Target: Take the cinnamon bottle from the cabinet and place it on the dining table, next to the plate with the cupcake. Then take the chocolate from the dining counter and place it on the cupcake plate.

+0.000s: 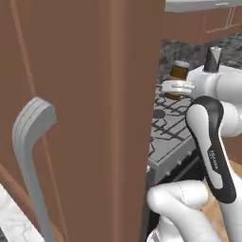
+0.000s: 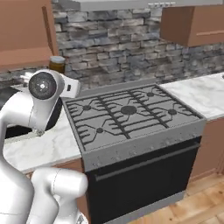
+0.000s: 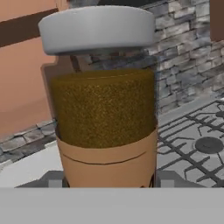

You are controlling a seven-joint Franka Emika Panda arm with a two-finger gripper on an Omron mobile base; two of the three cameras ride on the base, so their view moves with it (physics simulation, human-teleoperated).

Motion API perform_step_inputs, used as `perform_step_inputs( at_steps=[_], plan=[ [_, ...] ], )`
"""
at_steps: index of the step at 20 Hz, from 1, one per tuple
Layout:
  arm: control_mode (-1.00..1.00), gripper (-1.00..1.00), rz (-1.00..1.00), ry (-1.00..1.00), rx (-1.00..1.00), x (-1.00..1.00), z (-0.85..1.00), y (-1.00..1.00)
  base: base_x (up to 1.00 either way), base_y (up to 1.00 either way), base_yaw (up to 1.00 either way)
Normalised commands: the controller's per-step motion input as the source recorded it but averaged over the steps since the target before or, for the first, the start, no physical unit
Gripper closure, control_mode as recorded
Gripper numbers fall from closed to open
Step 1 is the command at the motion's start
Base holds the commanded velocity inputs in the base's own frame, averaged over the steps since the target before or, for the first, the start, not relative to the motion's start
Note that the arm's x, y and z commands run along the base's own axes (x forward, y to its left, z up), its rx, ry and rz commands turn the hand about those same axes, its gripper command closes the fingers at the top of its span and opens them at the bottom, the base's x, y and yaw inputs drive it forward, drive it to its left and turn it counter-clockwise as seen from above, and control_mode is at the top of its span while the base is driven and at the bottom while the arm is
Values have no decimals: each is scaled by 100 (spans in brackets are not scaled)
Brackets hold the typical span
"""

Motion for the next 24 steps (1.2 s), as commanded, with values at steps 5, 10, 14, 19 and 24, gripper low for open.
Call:
perform_step_inputs(
  at_steps=[5, 10, 14, 19, 24],
  plan=[
    [100, 100, 0, 0, 0, 0, 0, 0, 0, 1, -100],
    [100, 100, 0, 0, 0, 0, 0, 0, 0, 1, -100],
    [100, 100, 0, 0, 0, 0, 0, 0, 0, 1, -100],
    [100, 100, 0, 0, 0, 0, 0, 0, 0, 1, -100],
    [100, 100, 0, 0, 0, 0, 0, 0, 0, 0, -100]
  ],
)
